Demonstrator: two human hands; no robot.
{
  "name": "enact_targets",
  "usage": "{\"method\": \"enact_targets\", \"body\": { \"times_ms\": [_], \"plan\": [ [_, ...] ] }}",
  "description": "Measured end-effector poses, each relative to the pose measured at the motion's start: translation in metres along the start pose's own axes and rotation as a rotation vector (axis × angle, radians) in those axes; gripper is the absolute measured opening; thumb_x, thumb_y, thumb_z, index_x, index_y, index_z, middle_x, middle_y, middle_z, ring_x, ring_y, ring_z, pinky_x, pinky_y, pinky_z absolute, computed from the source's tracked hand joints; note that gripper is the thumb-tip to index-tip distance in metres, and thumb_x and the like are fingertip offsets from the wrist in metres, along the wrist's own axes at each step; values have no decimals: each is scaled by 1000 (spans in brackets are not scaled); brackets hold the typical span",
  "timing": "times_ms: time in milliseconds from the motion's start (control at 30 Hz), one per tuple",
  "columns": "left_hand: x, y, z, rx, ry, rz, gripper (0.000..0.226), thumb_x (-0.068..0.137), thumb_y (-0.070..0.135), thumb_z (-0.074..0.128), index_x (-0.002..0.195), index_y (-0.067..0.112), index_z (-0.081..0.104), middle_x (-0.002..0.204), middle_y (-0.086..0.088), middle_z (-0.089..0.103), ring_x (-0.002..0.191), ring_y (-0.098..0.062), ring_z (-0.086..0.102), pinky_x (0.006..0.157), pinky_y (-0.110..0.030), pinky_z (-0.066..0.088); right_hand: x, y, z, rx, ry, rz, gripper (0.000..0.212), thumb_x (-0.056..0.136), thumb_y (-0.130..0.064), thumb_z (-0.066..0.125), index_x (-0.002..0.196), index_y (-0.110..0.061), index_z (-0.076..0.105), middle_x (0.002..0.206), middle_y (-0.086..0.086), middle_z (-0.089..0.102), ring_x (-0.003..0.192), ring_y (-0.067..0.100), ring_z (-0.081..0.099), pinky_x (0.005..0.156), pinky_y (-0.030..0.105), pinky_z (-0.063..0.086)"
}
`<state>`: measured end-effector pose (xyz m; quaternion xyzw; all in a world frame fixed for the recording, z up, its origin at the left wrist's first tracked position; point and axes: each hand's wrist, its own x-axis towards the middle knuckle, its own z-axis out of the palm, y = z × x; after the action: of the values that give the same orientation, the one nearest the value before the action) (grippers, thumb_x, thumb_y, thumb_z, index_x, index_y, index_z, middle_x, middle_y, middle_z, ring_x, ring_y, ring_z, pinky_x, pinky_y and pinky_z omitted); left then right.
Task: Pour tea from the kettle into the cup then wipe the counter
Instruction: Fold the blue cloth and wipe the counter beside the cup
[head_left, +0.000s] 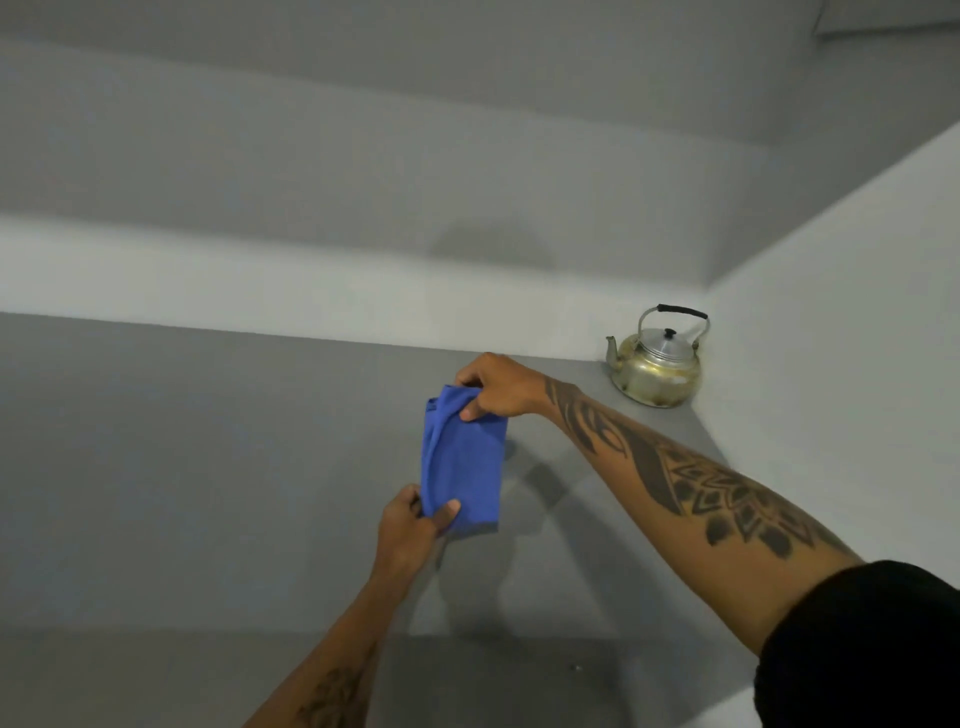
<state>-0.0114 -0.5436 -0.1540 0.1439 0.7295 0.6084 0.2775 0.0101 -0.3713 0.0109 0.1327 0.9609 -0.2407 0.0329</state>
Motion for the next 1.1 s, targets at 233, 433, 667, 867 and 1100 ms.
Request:
{"method": "enact_targets", "body": {
  "times_ms": [233,433,667,867,1100],
  "plan": [
    [-18,-13,-92,-10,116,-42,43,68,23,82,85,-5,55,76,-12,63,70,-26,61,74,-56,57,36,-79,47,44,-9,-95,24,72,-2,72,62,-20,59,61,-5,55,69,14,51,57,23,37],
    [-23,-33,-138,151,232,-108,36,59,24,84,74,10,54,78,-12,63,72,-32,62,74,-52,56,63,-112,92,-16,-22,-107,10,72,-4,71,67,-10,64,74,7,59,74,17,53,67,27,38],
    [-17,-39,-149,293,231,-155,54,71,11,78,117,1,51,113,-19,63,104,-34,61,84,-35,46,87,-104,138,-43,-33,8,7,69,0,58,71,-2,65,82,20,68,86,33,64,74,38,52],
    [-12,-50,-147,440,216,-188,47,76,9,69,118,5,47,116,-17,61,104,-34,59,78,-34,44,97,-93,165,-55,-3,85,13,74,-2,60,66,-12,62,85,16,69,87,31,64,70,32,47],
    [-13,-59,-147,687,216,-147,51,75,26,67,120,16,44,119,-7,58,106,-28,58,81,-37,47,110,-88,187,-49,44,96,15,77,-12,58,88,-17,66,109,17,66,104,36,61,84,36,49]
  ]
}}
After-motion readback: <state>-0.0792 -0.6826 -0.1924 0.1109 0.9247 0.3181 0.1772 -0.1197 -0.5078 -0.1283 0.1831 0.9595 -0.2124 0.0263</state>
